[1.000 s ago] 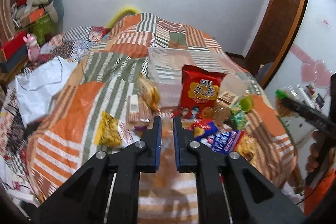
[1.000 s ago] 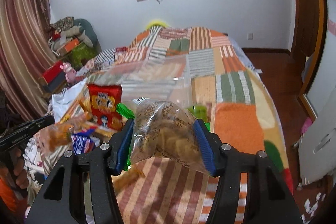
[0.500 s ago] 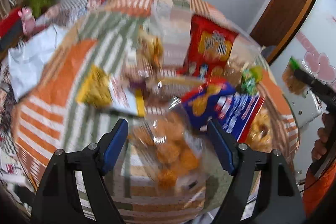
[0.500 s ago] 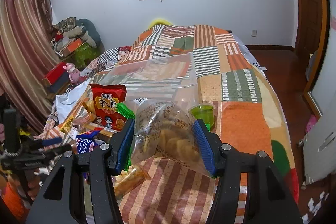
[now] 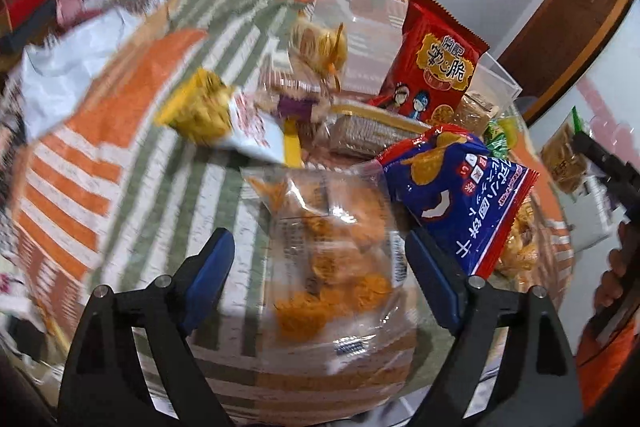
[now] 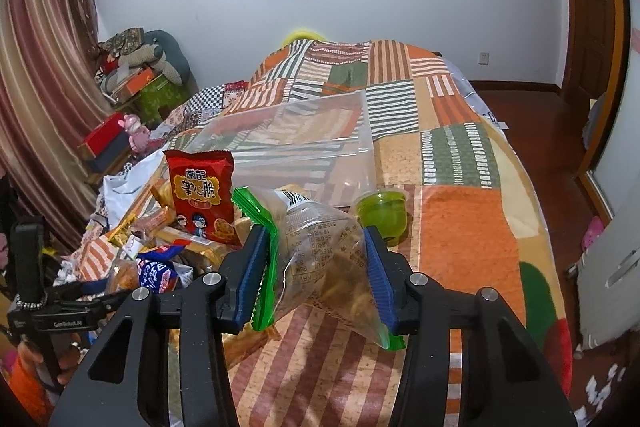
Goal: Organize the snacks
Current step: 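Carry both held packs into the clear plastic box and open both tools, then grasp the clear pastry pack with the right tool while the left tool grasps the blue snack bag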
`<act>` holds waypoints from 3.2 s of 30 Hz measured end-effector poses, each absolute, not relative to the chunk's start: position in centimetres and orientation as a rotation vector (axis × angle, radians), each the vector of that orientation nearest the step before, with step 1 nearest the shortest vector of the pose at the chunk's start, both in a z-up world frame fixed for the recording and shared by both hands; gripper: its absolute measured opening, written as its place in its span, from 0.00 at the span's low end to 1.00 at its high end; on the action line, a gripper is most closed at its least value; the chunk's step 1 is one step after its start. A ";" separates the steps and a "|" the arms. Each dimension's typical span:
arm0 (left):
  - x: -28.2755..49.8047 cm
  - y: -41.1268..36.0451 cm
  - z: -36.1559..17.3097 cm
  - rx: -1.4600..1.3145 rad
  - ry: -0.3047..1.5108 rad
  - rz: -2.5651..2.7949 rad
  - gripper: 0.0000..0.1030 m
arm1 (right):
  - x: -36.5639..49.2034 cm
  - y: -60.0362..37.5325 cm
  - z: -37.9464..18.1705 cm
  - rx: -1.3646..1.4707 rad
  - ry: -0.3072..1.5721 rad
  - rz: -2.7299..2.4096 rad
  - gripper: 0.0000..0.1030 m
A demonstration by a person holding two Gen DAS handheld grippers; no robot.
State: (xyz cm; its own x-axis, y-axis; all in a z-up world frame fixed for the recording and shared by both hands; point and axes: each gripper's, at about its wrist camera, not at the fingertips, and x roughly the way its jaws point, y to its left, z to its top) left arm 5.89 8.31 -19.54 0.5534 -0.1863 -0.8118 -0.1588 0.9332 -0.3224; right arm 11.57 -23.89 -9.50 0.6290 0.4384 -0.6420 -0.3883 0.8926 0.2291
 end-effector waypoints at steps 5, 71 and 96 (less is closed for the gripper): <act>6.0 7.7 -18.8 -0.372 0.956 -0.056 0.53 | 11.4 -23.9 -9.1 0.067 0.743 0.477 0.43; 27.0 6.7 -13.0 -0.213 0.845 -0.123 0.44 | 23.2 -15.9 -9.4 -0.003 0.749 0.537 0.43; 20.7 6.1 -7.0 -0.150 0.710 -0.121 0.68 | 19.6 -17.4 -6.4 -0.015 0.715 0.552 0.60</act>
State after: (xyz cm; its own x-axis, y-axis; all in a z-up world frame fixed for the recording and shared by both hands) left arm 20.72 6.15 -6.96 0.7524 -0.1611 -0.6387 0.0591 0.9822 -0.1780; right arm 19.59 -17.40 -6.36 0.6186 0.4751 -0.6258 -0.4852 0.8575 0.1714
